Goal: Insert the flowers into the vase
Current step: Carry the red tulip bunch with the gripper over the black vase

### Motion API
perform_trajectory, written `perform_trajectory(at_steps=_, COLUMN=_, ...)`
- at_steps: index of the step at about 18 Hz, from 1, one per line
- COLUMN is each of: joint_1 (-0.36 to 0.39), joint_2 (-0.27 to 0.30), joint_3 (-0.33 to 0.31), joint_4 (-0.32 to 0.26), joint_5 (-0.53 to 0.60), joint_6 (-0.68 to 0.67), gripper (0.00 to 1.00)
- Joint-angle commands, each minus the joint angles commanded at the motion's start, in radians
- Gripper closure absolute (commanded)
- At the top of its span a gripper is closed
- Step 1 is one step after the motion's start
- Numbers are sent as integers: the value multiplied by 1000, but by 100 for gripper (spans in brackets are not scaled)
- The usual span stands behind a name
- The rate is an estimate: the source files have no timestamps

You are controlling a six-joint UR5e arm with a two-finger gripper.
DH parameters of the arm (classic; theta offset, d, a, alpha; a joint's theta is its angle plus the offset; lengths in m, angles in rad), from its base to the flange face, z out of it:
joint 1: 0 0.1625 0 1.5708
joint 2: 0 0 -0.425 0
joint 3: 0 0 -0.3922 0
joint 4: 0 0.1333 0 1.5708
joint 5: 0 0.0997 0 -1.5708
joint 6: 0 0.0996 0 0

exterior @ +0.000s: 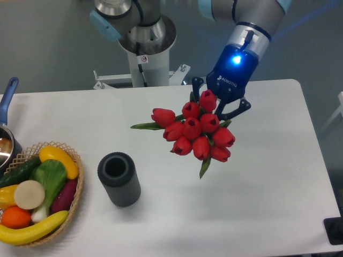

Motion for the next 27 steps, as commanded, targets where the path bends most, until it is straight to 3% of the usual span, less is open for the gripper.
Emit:
perform_trajectory(at_steps=16, joint_1=-12, joint_2=-15, joint_3=11, joint_4=48, joint_5=-6, joint_6=9, gripper=76)
perform_trajectory(at_steps=21, joint_1=-31, joint_2=-58, joint_3=3, joint_4=104, joint_5=-169, joint_6=17, gripper=76)
perform_trajectory(at_steps=27, joint_1=-93, joint_2=-80, joint_3=11, joint_4=107, joint_5=-207, joint_6=52, gripper=76)
